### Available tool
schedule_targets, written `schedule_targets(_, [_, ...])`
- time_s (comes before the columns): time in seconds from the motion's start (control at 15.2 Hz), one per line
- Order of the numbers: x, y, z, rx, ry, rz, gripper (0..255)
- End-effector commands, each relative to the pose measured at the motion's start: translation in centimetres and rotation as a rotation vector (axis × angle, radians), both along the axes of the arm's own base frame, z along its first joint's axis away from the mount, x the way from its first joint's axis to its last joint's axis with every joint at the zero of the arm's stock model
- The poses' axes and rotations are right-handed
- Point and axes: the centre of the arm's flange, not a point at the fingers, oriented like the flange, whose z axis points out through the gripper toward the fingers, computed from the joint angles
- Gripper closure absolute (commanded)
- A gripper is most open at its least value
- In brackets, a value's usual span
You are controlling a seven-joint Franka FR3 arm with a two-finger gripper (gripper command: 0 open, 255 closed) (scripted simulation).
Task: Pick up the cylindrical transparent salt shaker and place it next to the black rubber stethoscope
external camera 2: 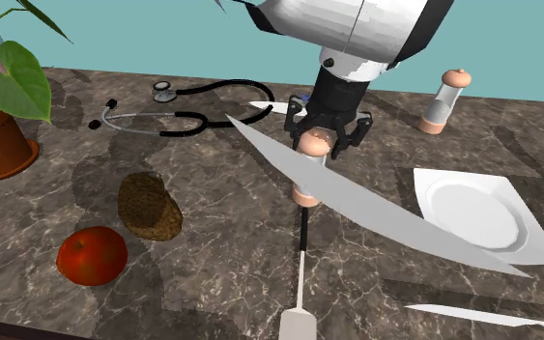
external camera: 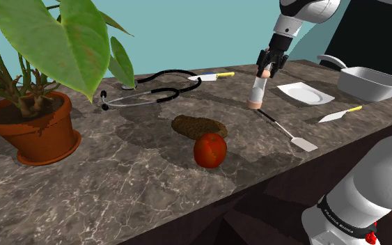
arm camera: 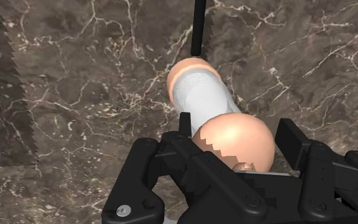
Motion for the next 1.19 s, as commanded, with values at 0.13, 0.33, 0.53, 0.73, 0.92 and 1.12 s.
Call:
schedule_targets(0.13, [0.0, 0.0, 2.0, 0.000, 0.000, 0.000, 255])
schedule_targets(0.33, [0.0, 0.0, 3.6, 0.000, 0.000, 0.000, 255])
schedule_targets(0.53, [0.0, 0.0, 5.2, 0.000, 0.000, 0.000, 255])
schedule_targets(0.73, [0.0, 0.0, 6.8, 0.000, 0.000, 0.000, 255])
schedule_targets(0.92, [0.0, 0.0, 8.4, 0.000, 0.000, 0.000, 255])
schedule_targets(1.12, [0.0, 0.0, 9.9, 0.000, 0.000, 0.000, 255])
